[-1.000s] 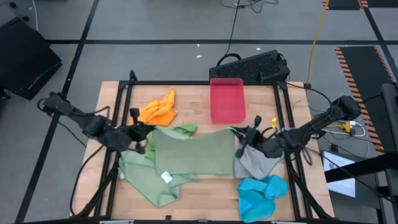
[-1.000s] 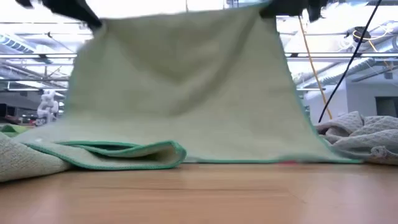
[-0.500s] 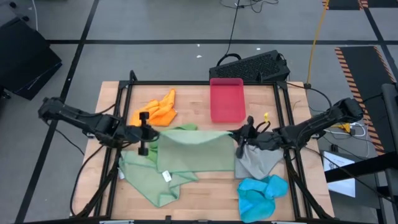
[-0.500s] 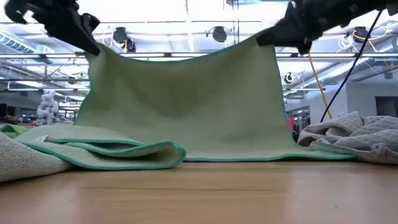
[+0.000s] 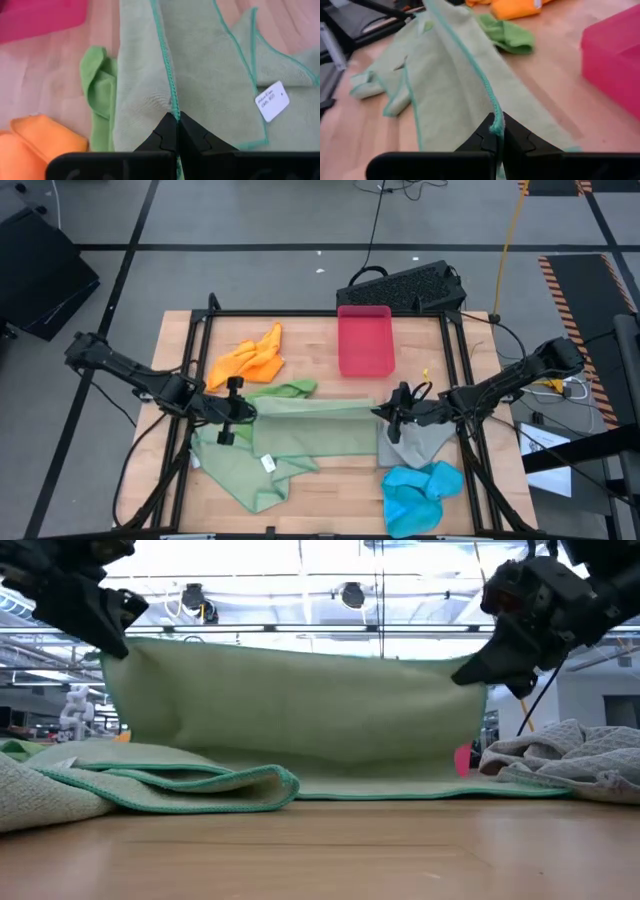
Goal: Fold microfiber towels
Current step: Fold the right light green microfiber cloth
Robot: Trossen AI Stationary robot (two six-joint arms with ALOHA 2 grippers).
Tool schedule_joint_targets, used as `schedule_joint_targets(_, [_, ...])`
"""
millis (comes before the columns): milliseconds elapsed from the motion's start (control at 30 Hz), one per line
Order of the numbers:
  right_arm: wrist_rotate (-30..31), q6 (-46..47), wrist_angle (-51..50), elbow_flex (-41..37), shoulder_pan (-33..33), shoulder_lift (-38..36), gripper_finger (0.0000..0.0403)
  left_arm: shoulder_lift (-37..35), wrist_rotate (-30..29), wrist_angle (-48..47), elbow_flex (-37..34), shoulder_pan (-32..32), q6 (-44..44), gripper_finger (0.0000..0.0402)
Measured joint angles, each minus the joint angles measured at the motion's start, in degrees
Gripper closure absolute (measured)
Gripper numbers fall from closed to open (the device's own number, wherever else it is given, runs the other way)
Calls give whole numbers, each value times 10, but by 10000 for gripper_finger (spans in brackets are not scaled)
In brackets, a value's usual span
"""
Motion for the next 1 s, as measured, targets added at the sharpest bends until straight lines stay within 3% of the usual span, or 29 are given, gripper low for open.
schedule_joint_targets(267, [-28, 6, 22, -16, 0, 0, 401, 0, 9, 65, -43, -2, -13, 399])
schedule_joint_targets(700, [-29, 26, 14, -16, 8, 1, 401, 0, 0, 70, -66, -2, -59, 398])
schedule_joint_targets(1000, [-41, 63, 22, -16, 34, 52, 401, 28, 3, 96, -67, -9, -69, 398])
